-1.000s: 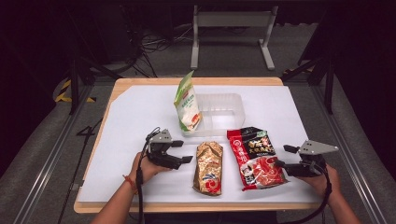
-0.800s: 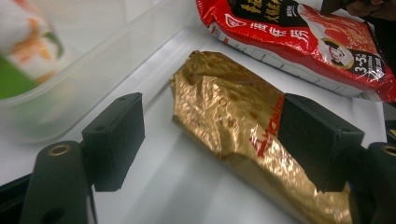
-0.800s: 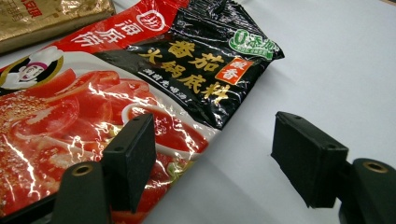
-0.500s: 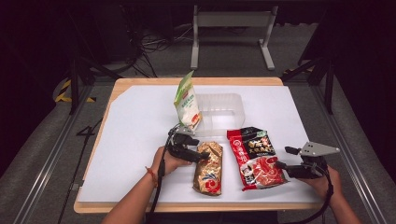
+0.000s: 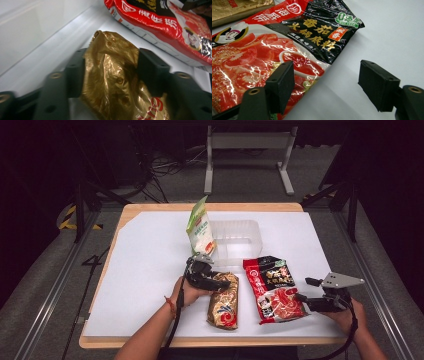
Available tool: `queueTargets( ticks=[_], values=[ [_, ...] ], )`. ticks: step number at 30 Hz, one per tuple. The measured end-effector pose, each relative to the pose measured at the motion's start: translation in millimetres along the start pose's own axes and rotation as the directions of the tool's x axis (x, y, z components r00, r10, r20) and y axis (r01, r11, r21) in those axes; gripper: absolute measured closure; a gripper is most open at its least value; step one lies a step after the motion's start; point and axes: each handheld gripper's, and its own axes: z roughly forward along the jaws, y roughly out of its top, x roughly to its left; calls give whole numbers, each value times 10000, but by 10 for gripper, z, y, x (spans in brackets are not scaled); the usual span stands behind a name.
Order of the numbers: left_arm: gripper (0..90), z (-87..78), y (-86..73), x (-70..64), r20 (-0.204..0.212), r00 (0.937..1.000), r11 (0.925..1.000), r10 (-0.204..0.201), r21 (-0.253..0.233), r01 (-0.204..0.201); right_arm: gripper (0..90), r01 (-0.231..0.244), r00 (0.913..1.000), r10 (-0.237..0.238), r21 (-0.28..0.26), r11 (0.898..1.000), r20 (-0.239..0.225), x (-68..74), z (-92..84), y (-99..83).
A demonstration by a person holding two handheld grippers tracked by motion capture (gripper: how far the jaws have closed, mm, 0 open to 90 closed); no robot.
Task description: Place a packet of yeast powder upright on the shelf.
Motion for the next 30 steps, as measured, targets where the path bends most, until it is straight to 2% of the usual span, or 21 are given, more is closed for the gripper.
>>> queueTargets(
  ticks=[3,5,8,11,15,16,18,22,24,28,29,30],
  values=[
    [670,-47,-9,10,-189,9998,9997,7,-244,-11,273,28,10000,-28,31,10000,58,4,4,6],
    [782,-64,-8,-17,-415,9989,9989,205,-409,-222,268,24,10000,-24,18,10000,49,0,7,8],
    [850,-94,-8,-56,-657,9971,9974,397,-572,-434,267,45,10000,-45,19,10000,43,-6,13,10],
    [862,-148,-3,-96,-1013,9938,9946,466,-878,-556,267,111,9999,-111,6,9999,50,-4,12,20],
    [865,-269,9,-105,-1212,9917,9884,426,-1397,-595,266,149,9999,-149,17,9999,75,3,13,26],
    [865,-311,16,-107,-1148,9926,9860,407,-1560,-585,266,156,9999,-156,15,9999,75,4,12,27],
    [866,-424,33,-130,-1337,9900,9796,449,-1885,-699,264,191,9998,-191,2,9998,82,6,6,29],
    [866,-560,45,-170,-1442,9888,9681,389,-2397,-730,264,160,9998,-159,-36,9999,99,-3,1,28],
    [867,-639,52,-185,-1499,9880,9589,362,-2733,-765,265,151,9998,-151,-52,9999,90,-5,-1,30],
    [869,-761,55,-215,-1695,9851,9443,282,-3188,-819,266,155,9998,-154,-144,9998,81,3,-5,38],
    [869,-761,55,-215,-1695,9851,9443,282,-3188,-819,266,155,9998,-154,-144,9998,81,3,-5,38],
    [869,-791,56,-215,-1737,9843,9392,321,-3315,-891,266,153,9998,-151,-174,9997,105,3,-6,39]
  ],
)
